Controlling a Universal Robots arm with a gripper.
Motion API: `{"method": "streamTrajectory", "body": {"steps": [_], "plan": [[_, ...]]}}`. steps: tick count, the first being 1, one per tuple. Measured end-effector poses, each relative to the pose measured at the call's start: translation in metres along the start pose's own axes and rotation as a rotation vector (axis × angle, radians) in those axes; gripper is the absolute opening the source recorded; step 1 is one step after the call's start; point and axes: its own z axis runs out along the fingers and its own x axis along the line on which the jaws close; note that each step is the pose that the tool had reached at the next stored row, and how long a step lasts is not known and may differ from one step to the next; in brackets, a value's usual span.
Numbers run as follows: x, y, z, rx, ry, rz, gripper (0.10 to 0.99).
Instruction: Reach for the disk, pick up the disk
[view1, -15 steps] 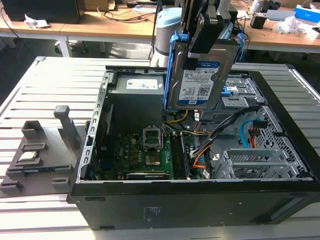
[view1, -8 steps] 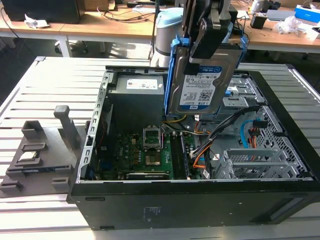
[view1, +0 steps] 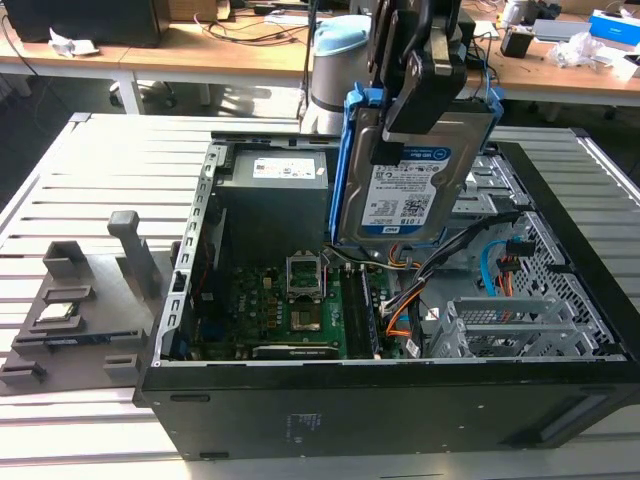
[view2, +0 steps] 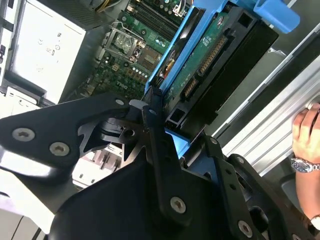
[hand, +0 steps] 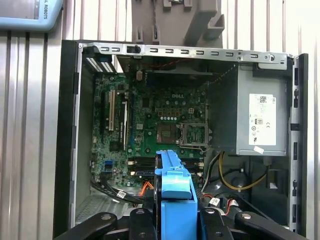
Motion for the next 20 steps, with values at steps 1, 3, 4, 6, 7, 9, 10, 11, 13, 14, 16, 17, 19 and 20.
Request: {"method": "streamTrajectory", "body": {"steps": [1,3,4,6,7,9,10,11,13,14,16,17,19,20], "plan": [[0.0023,0.0001,-0.0001,0.000,0.0001,0.000,0.369],[0.0065,0.0002,-0.0002,0.000,0.0000,0.000,0.369],[0.0089,0.0002,-0.0002,0.000,0.0000,0.000,0.369],[0.0166,0.0004,-0.0005,0.000,0.0001,0.000,0.369],[0.0205,0.0005,-0.0006,0.000,0.0001,0.000,0.369],[0.0271,0.0007,-0.0008,0.000,0.0001,0.000,0.369],[0.0306,0.0007,-0.0009,0.000,0.0001,0.000,0.369],[0.0335,0.0008,-0.0009,0.000,0.0001,0.000,0.369],[0.0398,0.0010,-0.0011,0.000,0.0000,0.000,0.369],[0.0435,0.0011,-0.0012,0.000,0.0001,0.000,0.369],[0.0507,0.0012,-0.0014,0.000,0.0001,0.000,0.369],[0.0553,0.0013,-0.0015,0.000,0.0000,0.000,0.369],[0.0612,0.0015,-0.0017,0.000,0.0000,0.000,0.369],[0.0636,0.0015,-0.0018,0.000,0.0001,0.000,0.369]]}}
